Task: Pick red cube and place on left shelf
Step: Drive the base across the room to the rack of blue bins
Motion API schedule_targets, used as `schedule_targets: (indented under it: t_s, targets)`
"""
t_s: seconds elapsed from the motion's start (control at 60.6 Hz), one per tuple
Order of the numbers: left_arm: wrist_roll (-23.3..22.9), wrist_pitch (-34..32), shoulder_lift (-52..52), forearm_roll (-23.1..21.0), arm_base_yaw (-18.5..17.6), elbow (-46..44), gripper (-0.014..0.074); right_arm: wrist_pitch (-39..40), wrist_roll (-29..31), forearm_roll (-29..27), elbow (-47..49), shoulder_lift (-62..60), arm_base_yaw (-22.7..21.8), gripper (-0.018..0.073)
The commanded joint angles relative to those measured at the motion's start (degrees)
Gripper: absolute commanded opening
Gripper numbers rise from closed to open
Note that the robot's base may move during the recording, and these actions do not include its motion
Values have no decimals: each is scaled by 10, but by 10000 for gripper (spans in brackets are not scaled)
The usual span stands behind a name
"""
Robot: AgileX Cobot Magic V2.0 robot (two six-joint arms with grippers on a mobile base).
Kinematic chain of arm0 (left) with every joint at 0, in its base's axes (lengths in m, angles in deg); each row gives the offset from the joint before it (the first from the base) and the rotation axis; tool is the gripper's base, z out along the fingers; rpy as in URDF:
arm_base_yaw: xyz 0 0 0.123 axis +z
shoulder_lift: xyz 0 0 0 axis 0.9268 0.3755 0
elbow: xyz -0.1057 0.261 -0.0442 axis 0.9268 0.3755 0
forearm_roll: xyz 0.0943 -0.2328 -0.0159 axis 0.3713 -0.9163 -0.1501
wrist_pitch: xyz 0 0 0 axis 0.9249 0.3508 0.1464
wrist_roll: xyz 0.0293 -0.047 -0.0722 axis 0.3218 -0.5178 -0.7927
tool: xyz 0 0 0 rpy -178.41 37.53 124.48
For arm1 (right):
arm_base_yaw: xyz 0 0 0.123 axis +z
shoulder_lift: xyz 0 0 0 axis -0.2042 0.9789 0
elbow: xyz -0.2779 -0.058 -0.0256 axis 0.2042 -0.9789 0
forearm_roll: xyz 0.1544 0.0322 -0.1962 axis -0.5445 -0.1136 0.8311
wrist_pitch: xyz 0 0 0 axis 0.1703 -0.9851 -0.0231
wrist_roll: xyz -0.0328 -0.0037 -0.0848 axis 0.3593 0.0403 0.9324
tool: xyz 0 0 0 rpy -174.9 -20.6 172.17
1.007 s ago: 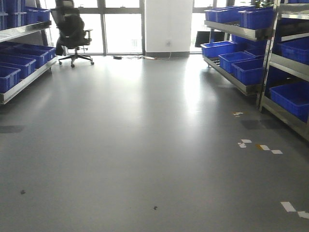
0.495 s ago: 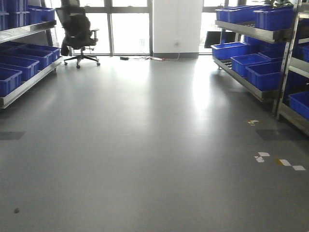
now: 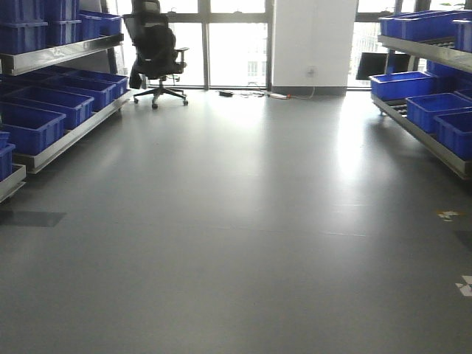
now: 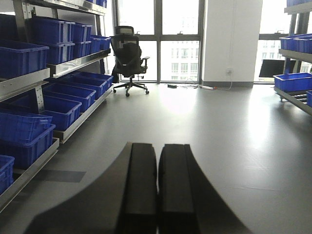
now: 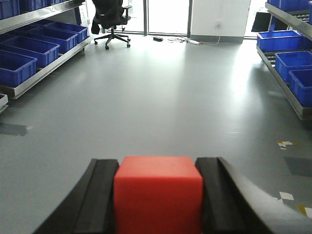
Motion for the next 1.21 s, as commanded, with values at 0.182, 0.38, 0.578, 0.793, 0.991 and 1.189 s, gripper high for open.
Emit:
schedule_targets:
  t_s: [0.182, 0.38, 0.578, 0.793, 0.991, 1.189]
  targets:
    - [0, -49, -9, 0, -2, 14, 102, 53, 3, 6, 16, 5, -2, 53]
    - [0, -49, -9, 0, -2, 14, 102, 53, 3, 6, 16, 5, -2, 53]
    - [0, -49, -9, 0, -2, 14, 102, 53, 3, 6, 16, 5, -2, 53]
    - [0, -49, -9, 0, -2, 14, 102, 53, 3, 6, 16, 5, -2, 53]
    - [0, -49, -9, 0, -2, 14, 102, 53, 3, 6, 16, 5, -2, 53]
    - [0, -49, -9, 0, -2, 14, 102, 53, 3, 6, 16, 5, -2, 53]
